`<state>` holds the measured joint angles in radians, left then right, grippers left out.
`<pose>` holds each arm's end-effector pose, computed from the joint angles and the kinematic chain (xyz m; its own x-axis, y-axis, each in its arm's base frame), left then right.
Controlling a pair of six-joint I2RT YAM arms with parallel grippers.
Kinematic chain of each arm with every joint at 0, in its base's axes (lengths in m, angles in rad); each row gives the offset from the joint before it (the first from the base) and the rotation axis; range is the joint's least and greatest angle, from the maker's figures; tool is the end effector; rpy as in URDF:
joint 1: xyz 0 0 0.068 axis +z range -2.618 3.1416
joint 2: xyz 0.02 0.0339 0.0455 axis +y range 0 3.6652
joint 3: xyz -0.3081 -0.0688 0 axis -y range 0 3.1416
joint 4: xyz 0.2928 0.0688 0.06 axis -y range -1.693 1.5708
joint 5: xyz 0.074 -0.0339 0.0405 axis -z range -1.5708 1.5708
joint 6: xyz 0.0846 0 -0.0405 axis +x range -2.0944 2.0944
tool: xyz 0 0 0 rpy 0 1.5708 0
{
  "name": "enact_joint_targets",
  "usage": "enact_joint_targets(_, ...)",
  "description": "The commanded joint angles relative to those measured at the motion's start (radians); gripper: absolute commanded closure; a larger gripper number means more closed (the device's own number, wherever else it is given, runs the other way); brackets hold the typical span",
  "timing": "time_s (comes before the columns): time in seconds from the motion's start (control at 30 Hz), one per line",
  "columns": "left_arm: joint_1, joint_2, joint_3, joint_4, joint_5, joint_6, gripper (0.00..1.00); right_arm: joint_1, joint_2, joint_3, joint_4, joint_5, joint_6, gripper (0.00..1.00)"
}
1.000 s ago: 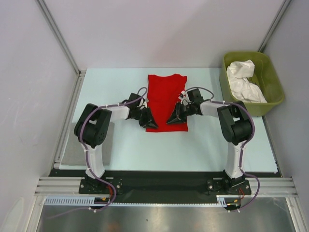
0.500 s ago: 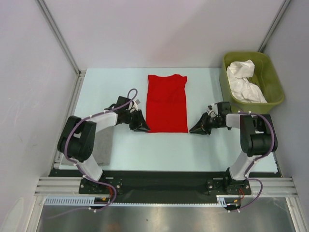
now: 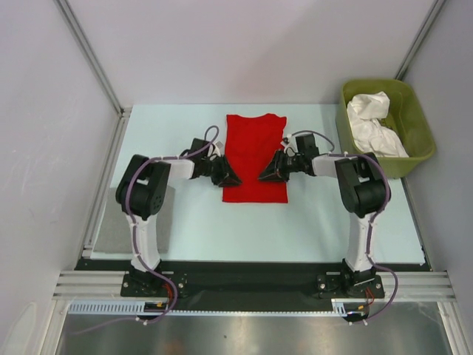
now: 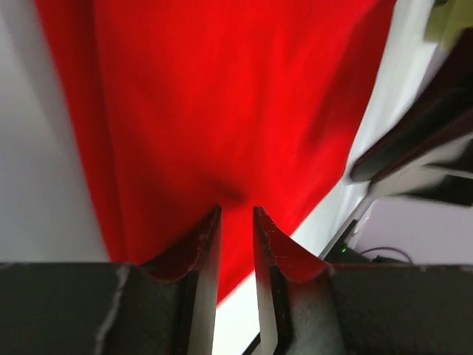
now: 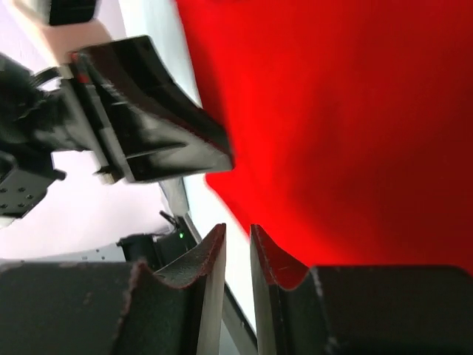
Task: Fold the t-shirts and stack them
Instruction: Fold the tshirt
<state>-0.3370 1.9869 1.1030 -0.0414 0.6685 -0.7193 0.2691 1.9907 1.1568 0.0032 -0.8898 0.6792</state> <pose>0.4178 -0.2019 0.0948 -0.9699 -0.2080 -0.1264 -0.0368 0.6384 -0.7688 0.4381 0.1890 0.1243 -0.9763 0.1410 -0.1643 -0.0761 0.4872 0.8700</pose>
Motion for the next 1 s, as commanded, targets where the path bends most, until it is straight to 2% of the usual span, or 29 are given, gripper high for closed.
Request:
enact_joint_targets(0.0,-0.002,0.062,0.142,0.143,0.054,-0.072,0.71,-0.001,0.112,0.072,0.207,-0.047,0.147,0.75)
enact_joint_targets(0.1,0.003,0.114,0.214,0.144,0.042,-0.084,0.71,-0.019,0.207,0.141,0.248,-0.055,0.189,0.75)
enact_joint_targets(0.3,0.064,0.259,0.293,0.133,0.028,-0.106,0.71,-0.122,0.312,0.214,0.216,-0.014,0.188,0.75)
enact_joint_targets(0.37,0.079,0.289,0.342,0.092,0.034,-0.08,0.71,-0.148,0.327,0.248,0.178,-0.005,0.155,0.75)
enact_joint_targets(0.43,0.085,0.32,0.391,-0.005,0.057,-0.014,0.71,-0.175,0.335,0.288,0.063,0.0,0.068,0.76)
enact_joint_targets(0.5,0.089,0.273,0.422,-0.043,0.066,0.052,0.7,-0.18,0.32,0.343,-0.096,0.006,-0.004,0.76)
enact_joint_targets(0.53,0.093,0.247,0.425,-0.076,0.072,0.07,0.68,-0.179,0.292,0.359,-0.139,0.011,-0.071,0.76)
enact_joint_targets(0.67,0.098,0.1,0.414,-0.094,0.097,0.093,0.63,-0.15,0.198,0.422,-0.296,0.026,-0.15,0.76)
enact_joint_targets(0.73,0.099,0.06,0.42,-0.094,0.094,0.08,0.62,-0.121,0.175,0.443,-0.28,0.023,-0.129,0.76)
enact_joint_targets(0.83,0.099,0.067,0.442,-0.065,0.098,0.032,0.63,-0.061,0.187,0.466,-0.149,-0.012,0.014,0.76)
enact_joint_targets(0.87,0.099,0.072,0.451,-0.057,0.089,0.008,0.63,-0.045,0.218,0.483,-0.09,-0.02,0.073,0.76)
enact_joint_targets(0.97,0.105,0.084,0.462,-0.048,0.051,-0.023,0.64,0.013,0.285,0.581,-0.072,-0.02,0.12,0.76)
